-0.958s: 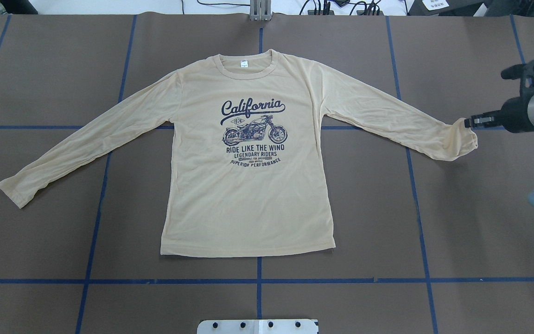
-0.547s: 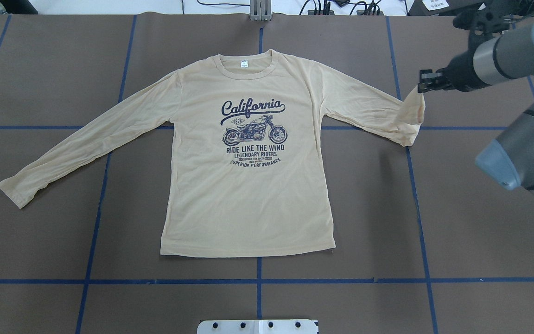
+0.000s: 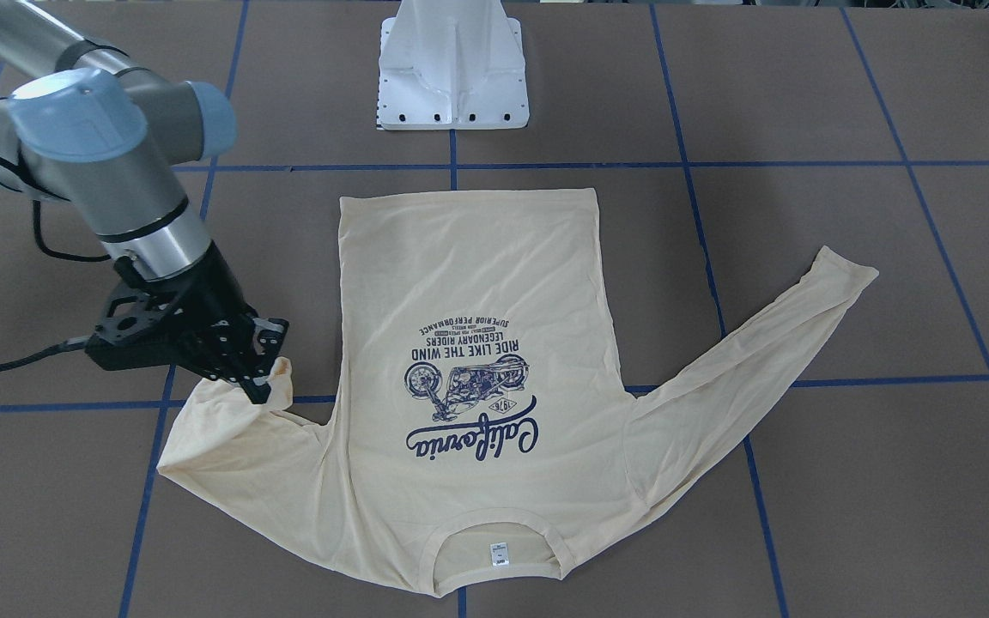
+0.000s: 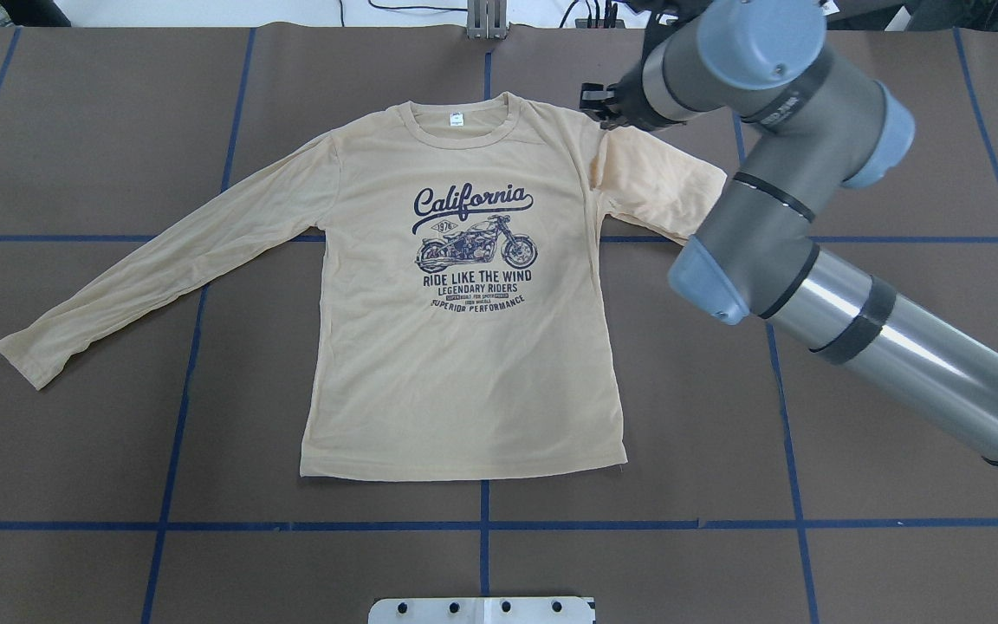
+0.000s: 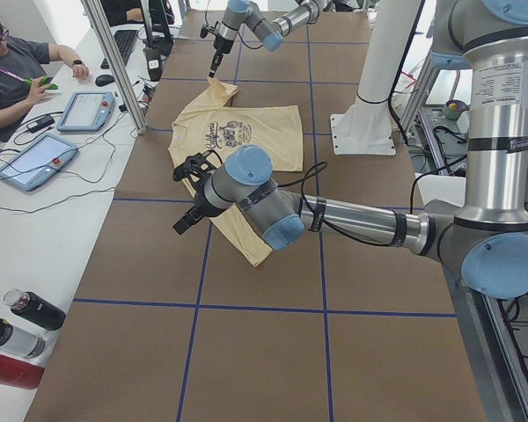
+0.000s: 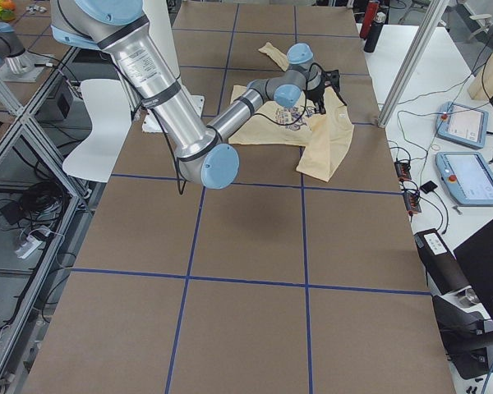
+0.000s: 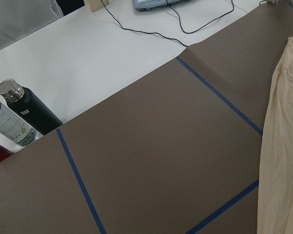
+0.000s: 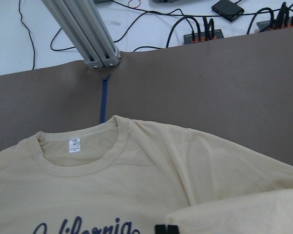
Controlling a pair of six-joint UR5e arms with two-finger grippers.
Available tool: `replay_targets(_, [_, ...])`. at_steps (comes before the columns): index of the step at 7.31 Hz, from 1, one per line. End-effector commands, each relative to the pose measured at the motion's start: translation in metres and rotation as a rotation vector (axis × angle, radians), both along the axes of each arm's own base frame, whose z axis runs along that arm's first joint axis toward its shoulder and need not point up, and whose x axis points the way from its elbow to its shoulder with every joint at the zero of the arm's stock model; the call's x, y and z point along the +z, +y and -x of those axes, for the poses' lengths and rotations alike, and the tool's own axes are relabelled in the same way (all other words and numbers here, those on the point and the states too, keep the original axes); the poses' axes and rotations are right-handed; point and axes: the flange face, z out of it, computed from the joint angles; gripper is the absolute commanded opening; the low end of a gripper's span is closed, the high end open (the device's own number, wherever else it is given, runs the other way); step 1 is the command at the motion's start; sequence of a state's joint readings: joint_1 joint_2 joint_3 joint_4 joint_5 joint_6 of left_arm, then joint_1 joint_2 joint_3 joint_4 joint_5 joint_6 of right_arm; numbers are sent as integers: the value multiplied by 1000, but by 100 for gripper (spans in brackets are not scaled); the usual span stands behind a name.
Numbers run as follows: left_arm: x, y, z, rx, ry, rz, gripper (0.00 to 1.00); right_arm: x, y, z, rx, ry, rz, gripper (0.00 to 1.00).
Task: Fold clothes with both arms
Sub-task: 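Carry the sleeve with the right gripper across the shirt toward the collar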
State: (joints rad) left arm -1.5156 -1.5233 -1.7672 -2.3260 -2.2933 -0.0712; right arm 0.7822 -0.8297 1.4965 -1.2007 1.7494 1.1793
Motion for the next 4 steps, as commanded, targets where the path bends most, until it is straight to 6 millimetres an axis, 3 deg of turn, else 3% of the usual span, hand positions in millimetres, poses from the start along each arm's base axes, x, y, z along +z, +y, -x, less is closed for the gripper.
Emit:
replay_targets(1, [6, -1, 0, 1, -2, 10, 100, -75, 0, 97, 19, 26, -42, 0])
replay_targets(4, [8, -1, 0, -4, 1, 18, 100, -151, 28, 200, 25, 34, -13, 0])
